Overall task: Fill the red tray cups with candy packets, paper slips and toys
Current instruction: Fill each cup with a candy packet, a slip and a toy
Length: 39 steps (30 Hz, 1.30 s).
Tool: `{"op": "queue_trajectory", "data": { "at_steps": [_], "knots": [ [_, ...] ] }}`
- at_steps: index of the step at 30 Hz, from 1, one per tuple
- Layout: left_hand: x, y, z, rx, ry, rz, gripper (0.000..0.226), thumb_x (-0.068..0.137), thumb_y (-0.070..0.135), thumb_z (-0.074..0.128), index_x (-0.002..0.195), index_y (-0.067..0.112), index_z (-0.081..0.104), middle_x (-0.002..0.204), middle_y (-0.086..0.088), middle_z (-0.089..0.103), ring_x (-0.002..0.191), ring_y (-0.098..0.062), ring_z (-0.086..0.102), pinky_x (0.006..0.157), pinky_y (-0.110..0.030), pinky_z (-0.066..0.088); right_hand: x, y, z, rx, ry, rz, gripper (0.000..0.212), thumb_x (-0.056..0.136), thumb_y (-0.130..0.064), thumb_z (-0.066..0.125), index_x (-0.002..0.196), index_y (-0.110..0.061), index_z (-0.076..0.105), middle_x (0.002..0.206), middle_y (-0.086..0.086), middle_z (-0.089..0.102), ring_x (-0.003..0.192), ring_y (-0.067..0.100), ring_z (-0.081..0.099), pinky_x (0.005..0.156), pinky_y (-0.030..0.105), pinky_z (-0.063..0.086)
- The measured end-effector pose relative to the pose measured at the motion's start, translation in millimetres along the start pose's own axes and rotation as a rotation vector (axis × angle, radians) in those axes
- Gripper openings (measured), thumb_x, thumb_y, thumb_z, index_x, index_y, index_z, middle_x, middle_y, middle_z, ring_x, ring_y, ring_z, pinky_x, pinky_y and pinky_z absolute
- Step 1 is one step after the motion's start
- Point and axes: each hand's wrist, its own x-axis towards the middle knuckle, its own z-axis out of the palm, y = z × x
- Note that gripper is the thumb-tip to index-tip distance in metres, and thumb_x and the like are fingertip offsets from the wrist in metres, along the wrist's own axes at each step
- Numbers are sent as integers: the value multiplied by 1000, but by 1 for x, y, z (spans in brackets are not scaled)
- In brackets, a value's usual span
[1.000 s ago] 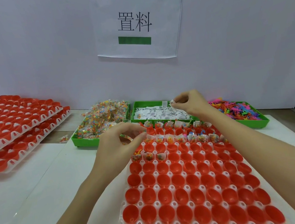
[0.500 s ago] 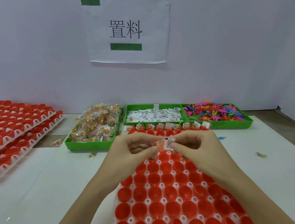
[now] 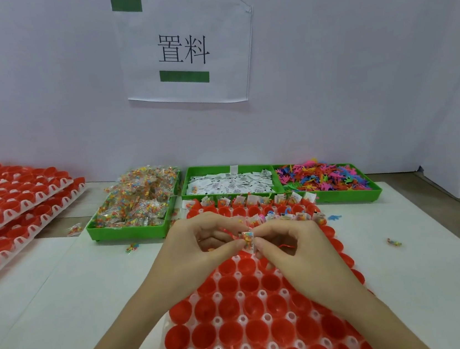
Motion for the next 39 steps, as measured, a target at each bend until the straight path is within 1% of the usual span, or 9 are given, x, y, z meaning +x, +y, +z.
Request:
{"op": "queue_trajectory", "data": {
  "at_steps": [4,8,12,14,18,23,26,29,39],
  "knots": [
    [-1,2,0,50,2,4,16,84,15,85,94,26,80,90,3,78,86,-17,76,80,-31,62,0,0,0,177,23,88,16,96,-10,68,96,-21,78,80,0,76,76,12,73,68,21,56],
    [-1,5,-2,17,27,-6,15,82,13,85,88,26,79,92,3,78,90,-14,75,81,-23,59,8,1,-13,216,53,116,19,98,-5,63,98,-17,78,84,3,77,78,15,74,65,21,57],
    [-1,6,-5,-78,14,-56,15,81,11,86,86,22,78,89,-5,79,85,-22,78,82,-28,62,41,21,-45,56,170,161,22,98,-3,60,97,-17,76,81,0,77,72,10,72,60,19,55],
    [-1,5,-5,-76,38,-74,16,79,12,87,86,22,78,86,-7,79,82,-25,77,81,-31,63,68,42,-66,-89,232,213,20,98,-5,60,99,-16,76,79,-1,76,71,13,72,59,25,58],
    [0,4,-5,-53,56,-88,17,79,8,87,88,19,78,84,-8,78,80,-24,76,78,-25,61,120,99,-113,-421,271,345,18,97,-10,62,103,-8,79,92,9,78,90,24,73,89,39,57],
    [0,5,-8,-64,59,-103,16,80,5,85,92,11,77,83,-11,78,78,-26,77,78,-29,63,149,148,-148,-704,206,394,15,96,-12,68,105,-7,79,117,17,73,107,32,65,90,33,47],
    [1,5,-10,-67,77,-109,16,79,5,85,91,10,77,82,-11,78,76,-24,78,73,-23,61,153,160,-157,-801,166,404,11,94,-13,72,102,-11,79,121,17,70,107,33,65,94,38,50],
    [2,5,-11,-54,96,-110,16,77,6,86,89,11,77,80,-9,78,74,-20,77,72,-21,60,155,162,-164,-876,101,410,14,86,-18,82,97,-12,77,109,15,72,100,30,66,88,40,54],
    [0,6,-9,-36,60,-121,16,79,6,85,93,9,77,84,-11,78,80,-28,77,81,-38,63,155,161,-161,-877,34,331,5,88,-12,78,89,-7,79,97,10,77,88,22,66,83,34,53]
  ]
}}
